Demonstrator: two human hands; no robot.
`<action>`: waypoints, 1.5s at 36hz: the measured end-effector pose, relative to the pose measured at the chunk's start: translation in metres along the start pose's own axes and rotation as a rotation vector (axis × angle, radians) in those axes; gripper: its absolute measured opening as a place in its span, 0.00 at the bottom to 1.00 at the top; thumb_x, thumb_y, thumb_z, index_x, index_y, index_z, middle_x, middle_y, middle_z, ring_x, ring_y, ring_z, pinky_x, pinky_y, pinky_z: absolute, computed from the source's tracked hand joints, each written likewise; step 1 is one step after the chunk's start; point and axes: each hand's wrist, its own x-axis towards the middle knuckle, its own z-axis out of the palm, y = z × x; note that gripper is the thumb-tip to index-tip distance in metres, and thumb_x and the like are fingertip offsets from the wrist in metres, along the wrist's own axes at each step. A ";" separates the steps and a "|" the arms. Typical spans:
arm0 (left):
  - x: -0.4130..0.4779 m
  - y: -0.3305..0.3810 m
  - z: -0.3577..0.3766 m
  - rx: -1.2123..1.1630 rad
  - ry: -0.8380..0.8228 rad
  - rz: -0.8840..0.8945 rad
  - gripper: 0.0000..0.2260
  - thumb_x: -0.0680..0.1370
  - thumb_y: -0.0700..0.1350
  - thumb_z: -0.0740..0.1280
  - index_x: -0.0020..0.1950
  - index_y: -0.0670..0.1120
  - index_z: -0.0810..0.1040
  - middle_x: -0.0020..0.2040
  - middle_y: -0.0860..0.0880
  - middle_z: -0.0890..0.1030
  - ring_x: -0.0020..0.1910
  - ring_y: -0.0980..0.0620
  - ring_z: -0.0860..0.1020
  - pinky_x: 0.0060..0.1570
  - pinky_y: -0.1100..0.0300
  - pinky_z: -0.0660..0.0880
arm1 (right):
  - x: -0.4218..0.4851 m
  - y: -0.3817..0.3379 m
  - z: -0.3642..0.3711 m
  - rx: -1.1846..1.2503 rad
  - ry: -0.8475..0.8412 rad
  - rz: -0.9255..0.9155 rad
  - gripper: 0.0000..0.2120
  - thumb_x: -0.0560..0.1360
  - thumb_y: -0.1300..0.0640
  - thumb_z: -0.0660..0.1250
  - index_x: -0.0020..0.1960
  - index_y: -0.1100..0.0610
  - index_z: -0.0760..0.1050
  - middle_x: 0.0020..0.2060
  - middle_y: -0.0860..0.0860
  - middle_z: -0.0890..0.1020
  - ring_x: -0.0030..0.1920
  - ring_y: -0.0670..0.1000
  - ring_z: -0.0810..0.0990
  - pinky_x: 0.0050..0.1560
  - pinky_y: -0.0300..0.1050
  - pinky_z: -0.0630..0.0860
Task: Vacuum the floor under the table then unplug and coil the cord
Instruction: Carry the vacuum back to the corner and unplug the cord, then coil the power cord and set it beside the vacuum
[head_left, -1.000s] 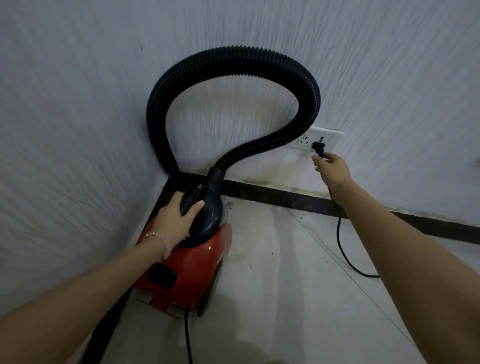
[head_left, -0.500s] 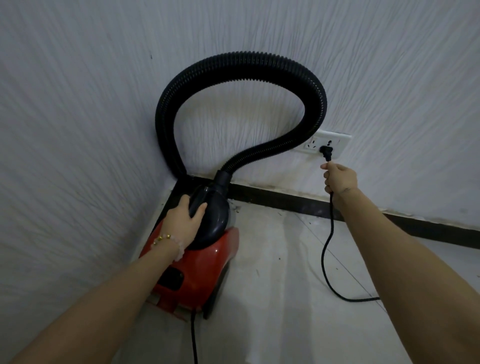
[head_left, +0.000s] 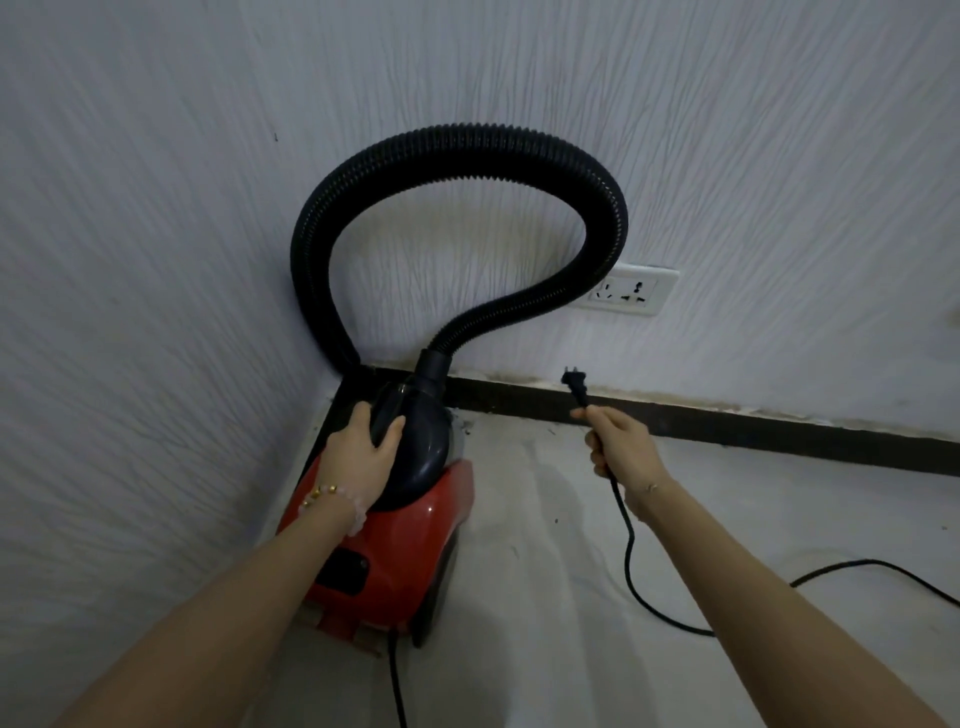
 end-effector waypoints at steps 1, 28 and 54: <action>0.000 0.000 0.000 -0.003 -0.002 0.006 0.14 0.80 0.51 0.60 0.53 0.40 0.72 0.33 0.49 0.74 0.30 0.55 0.72 0.26 0.65 0.65 | -0.002 0.001 0.004 0.012 -0.030 0.024 0.12 0.81 0.57 0.57 0.54 0.57 0.78 0.30 0.50 0.69 0.28 0.46 0.63 0.27 0.37 0.60; -0.102 0.025 0.077 0.179 -0.374 0.914 0.15 0.79 0.50 0.62 0.64 0.47 0.74 0.57 0.49 0.77 0.59 0.51 0.74 0.63 0.59 0.68 | -0.111 0.058 -0.006 -0.245 -0.187 -0.190 0.05 0.76 0.59 0.68 0.48 0.58 0.73 0.35 0.52 0.85 0.30 0.43 0.78 0.37 0.37 0.75; -0.124 0.008 0.092 -0.668 -0.819 -0.254 0.16 0.78 0.50 0.64 0.35 0.42 0.79 0.42 0.45 0.84 0.43 0.47 0.83 0.50 0.47 0.79 | -0.154 0.158 -0.102 -0.327 0.212 -0.222 0.10 0.79 0.58 0.61 0.46 0.54 0.81 0.31 0.51 0.76 0.30 0.45 0.71 0.35 0.35 0.70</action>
